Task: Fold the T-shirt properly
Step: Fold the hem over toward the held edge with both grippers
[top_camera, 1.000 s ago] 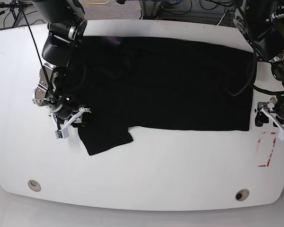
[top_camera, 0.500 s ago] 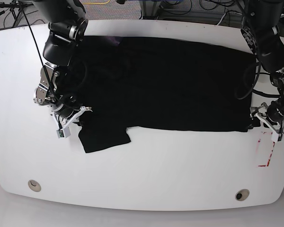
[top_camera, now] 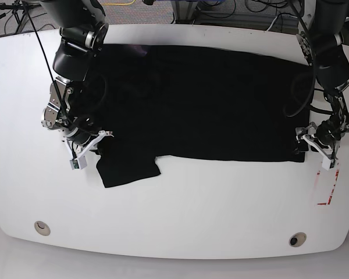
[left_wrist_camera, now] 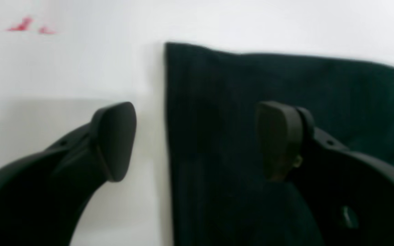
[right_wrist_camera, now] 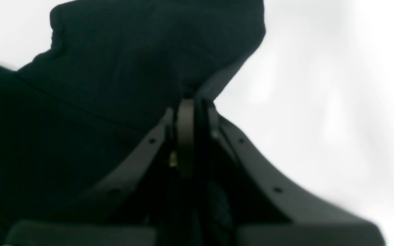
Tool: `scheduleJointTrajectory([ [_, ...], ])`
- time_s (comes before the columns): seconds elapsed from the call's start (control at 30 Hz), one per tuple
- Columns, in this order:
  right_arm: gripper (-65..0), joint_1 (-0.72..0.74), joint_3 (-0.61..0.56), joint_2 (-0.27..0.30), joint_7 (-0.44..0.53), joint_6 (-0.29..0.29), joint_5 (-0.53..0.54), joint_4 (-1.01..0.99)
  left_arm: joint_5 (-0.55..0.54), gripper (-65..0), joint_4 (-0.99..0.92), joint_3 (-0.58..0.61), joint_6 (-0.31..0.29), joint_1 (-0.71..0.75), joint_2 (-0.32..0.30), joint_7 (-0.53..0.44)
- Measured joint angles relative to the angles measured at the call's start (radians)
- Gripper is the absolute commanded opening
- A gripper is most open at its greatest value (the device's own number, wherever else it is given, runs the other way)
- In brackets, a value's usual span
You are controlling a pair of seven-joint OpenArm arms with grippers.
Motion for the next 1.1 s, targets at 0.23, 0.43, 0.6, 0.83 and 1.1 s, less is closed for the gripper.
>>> scheduleJointTrajectory([
  [0.23,-63.6,-0.029,0.0,-0.005,-0.005,0.0,-0.003,0.048,0.0,-13.9,0.005,-0.002,0.0,-0.005,0.042,-0.015],
  [0.43,-63.6,-0.031,0.0,-0.004,-0.013,0.0,-0.006,0.053,-0.005,-26.3,0.006,0.0,-0.004,-0.011,0.076,-0.016],
  [0.6,-63.9,-0.035,0.0,-0.004,-0.011,0.0,-0.004,0.054,-0.003,-49.0,0.003,0.0,0.001,-0.008,0.08,-0.014],
  [0.83,-64.4,-0.036,0.0,-0.004,-0.012,0.0,-0.004,0.055,0.001,-63.7,0.002,0.0,0.001,-0.002,0.08,-0.008],
  [1.1,-65.0,-0.037,-0.005,-0.005,-0.045,0.003,-0.018,0.093,0.01,-64.0,0.048,0.001,-0.01,0.01,0.081,0.024],
])
